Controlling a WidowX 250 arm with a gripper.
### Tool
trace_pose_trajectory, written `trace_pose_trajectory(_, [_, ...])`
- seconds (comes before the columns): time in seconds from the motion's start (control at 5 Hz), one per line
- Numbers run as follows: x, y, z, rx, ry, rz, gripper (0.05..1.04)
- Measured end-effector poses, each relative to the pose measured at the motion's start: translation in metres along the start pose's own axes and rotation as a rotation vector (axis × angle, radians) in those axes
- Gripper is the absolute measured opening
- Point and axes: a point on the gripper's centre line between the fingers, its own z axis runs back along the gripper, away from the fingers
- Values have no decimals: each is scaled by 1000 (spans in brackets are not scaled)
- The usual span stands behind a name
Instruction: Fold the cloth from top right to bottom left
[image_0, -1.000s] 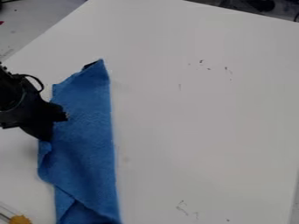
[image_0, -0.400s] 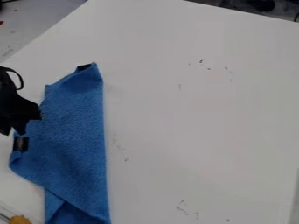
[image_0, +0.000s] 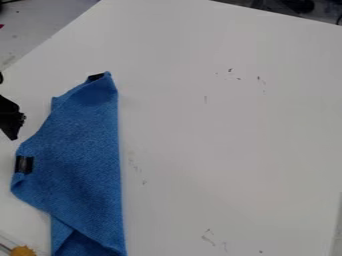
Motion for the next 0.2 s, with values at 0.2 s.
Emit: trace_pose_trajectory(0.2, [6, -15, 8, -24, 3, -45, 1005])
